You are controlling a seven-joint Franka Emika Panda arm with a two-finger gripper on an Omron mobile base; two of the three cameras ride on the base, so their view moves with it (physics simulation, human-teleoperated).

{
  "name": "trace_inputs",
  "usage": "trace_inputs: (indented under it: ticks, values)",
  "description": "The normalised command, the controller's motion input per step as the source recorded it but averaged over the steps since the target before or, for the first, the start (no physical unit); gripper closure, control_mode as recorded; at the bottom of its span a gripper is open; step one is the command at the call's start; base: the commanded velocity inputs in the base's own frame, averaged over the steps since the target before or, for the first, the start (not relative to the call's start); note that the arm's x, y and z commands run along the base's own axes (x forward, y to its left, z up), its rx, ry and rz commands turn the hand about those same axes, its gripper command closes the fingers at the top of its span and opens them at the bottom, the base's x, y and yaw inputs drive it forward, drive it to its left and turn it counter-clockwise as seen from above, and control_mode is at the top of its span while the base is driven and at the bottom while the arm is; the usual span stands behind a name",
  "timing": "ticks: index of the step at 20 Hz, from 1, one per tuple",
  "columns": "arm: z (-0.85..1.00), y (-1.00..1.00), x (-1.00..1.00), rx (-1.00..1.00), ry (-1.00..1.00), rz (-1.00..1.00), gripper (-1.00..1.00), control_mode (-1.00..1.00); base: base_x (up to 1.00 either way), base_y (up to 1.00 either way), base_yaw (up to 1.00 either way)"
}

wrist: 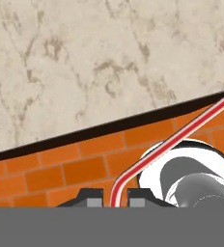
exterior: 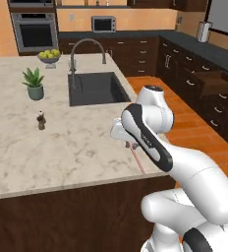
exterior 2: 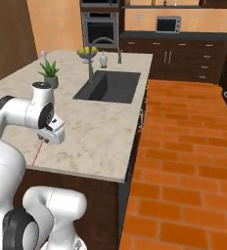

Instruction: Take a straw from the drawer in front and place it inside the glass cup on the dining counter.

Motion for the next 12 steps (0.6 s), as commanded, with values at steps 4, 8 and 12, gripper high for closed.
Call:
trace_inputs:
  ticks: [4,8,12]
  values:
    - [0.0,0.0,0.0,0.0,0.0,0.0,1.0,1.0,-0.08,1.0,0.0]
    - [0.0,0.0,0.0,0.0,0.0,0.0,1.0,1.0,-0.06,1.0,0.0]
    - [0.0,0.0,0.0,0.0,0.0,0.0,1.0,1.0,-0.02,1.0,0.0]
